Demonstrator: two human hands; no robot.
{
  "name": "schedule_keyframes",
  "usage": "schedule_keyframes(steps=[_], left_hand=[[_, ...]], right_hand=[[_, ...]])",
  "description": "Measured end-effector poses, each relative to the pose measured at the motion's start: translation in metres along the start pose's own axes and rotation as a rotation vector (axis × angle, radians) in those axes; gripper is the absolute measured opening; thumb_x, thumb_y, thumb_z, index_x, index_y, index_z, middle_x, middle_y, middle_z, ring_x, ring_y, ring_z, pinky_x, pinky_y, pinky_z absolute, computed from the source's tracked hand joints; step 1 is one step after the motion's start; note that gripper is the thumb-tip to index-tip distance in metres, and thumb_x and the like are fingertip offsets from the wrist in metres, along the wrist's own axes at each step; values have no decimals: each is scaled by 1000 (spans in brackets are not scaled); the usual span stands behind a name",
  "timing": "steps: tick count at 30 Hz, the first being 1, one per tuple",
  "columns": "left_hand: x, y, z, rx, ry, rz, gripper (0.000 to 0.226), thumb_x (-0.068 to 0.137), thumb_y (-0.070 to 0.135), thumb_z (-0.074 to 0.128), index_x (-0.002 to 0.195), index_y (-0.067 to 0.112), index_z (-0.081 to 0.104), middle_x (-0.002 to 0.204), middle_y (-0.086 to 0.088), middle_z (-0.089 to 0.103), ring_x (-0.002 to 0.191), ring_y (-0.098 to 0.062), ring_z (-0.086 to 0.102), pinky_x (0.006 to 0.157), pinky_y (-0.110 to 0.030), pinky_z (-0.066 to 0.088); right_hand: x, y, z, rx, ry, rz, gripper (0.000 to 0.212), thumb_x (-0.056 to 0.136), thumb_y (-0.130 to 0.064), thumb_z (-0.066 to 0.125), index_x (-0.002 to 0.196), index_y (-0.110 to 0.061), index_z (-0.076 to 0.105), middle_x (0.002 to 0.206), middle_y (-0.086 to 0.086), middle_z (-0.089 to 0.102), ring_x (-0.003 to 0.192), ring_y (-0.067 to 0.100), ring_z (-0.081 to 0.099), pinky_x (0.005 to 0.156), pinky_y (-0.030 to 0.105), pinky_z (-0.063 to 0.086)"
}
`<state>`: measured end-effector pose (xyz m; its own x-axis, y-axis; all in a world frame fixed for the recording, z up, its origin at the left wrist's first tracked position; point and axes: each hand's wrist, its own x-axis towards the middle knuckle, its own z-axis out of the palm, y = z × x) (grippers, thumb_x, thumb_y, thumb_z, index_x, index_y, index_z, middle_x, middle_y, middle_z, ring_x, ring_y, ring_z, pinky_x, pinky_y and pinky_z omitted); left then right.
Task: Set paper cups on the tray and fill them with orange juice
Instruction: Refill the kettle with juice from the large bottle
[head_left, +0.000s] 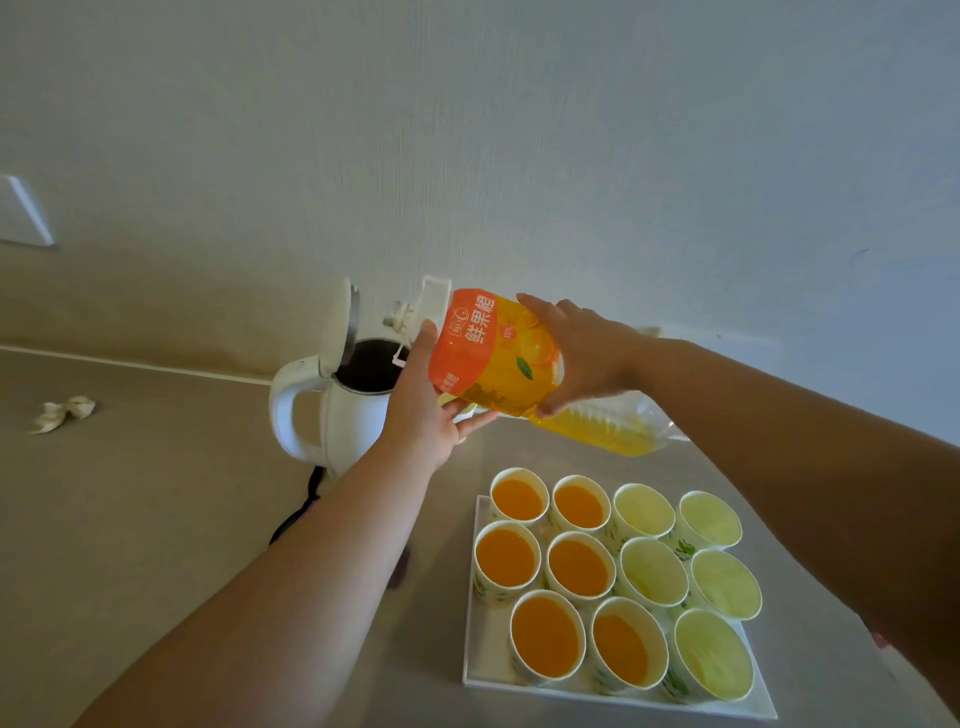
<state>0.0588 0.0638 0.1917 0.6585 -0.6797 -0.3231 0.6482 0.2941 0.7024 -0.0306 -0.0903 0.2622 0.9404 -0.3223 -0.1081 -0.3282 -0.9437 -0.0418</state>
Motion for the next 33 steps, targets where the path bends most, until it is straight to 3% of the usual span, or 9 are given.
schedule_keyframes(steps=[4, 8, 12, 15, 18, 21, 26, 30, 33], left_hand=[[-21, 11, 9, 216, -62, 191, 109, 53, 73, 74, 143, 28, 34, 133, 0, 54, 121, -24, 55, 96, -51, 49], [-46, 15, 22, 267, 129, 365, 101, 63, 43, 84, 144, 30, 25, 137, 0, 48, 121, -25, 53, 94, -50, 50], [-69, 21, 15, 213, 286, 407, 106, 51, 38, 91, 140, 27, 33, 126, 3, 58, 107, -19, 63, 81, -46, 57], [-92, 28, -5, 244, 328, 456, 81, 61, 34, 88, 131, 27, 48, 115, 5, 67, 98, -15, 68, 76, -43, 59], [-118, 38, -30, 311, 370, 490, 37, 73, 27, 81, 104, 30, 61, 93, 13, 72, 86, -8, 69, 74, -40, 59], [-139, 50, -58, 385, 382, 491, 27, 74, 20, 78, 92, 29, 60, 74, 20, 72, 70, 0, 69, 70, -34, 55], [-164, 64, -109, 610, 316, 440, 57, 48, 21, 84, 99, 31, 60, 85, 16, 72, 77, -2, 68, 62, -23, 50], [-174, 75, -150, 719, 294, 373, 98, 39, 33, 91, 129, 23, 52, 114, 3, 69, 98, -17, 68, 73, -31, 54], [-181, 77, -179, 766, 255, 353, 104, 35, 36, 88, 131, 20, 52, 115, 1, 69, 98, -13, 69, 70, -26, 56]], right_hand=[[-9, -2, -8, 159, 98, -18, 134, 54, -50, 87, 150, -33, -5, 146, 7, 31, 131, 29, 37, 104, 44, 39], [-21, -19, -12, 237, 147, -89, 133, 54, -53, 86, 150, -31, -3, 146, 7, 32, 132, 28, 38, 103, 45, 41], [-30, -45, -7, 244, 150, -183, 133, 54, -57, 84, 150, -31, -3, 146, 7, 33, 132, 28, 38, 102, 46, 42], [-36, -70, -2, 320, 126, -268, 129, 57, -56, 83, 151, -29, -1, 147, 7, 32, 132, 27, 38, 103, 44, 42], [-42, -97, 5, 490, 37, -375, 112, 68, -48, 79, 151, -27, 7, 149, 4, 33, 131, 22, 41, 103, 35, 41], [-47, -118, 17, 538, -50, -432, 92, 80, -46, 69, 150, -27, 13, 150, -1, 36, 131, 20, 43, 105, 34, 40], [-40, -140, 56, 430, -124, -335, 63, 91, -34, 60, 145, -23, 29, 138, 5, 49, 103, 11, 49, 86, 20, 37], [-32, -154, 108, 298, -313, -251, 55, 89, -23, 64, 139, -16, 41, 136, 6, 50, 120, 21, 48, 93, 23, 36], [-28, -174, 157, 276, -402, -177, 67, 86, -24, 69, 142, -11, 36, 140, 11, 45, 127, 26, 44, 100, 28, 35]])
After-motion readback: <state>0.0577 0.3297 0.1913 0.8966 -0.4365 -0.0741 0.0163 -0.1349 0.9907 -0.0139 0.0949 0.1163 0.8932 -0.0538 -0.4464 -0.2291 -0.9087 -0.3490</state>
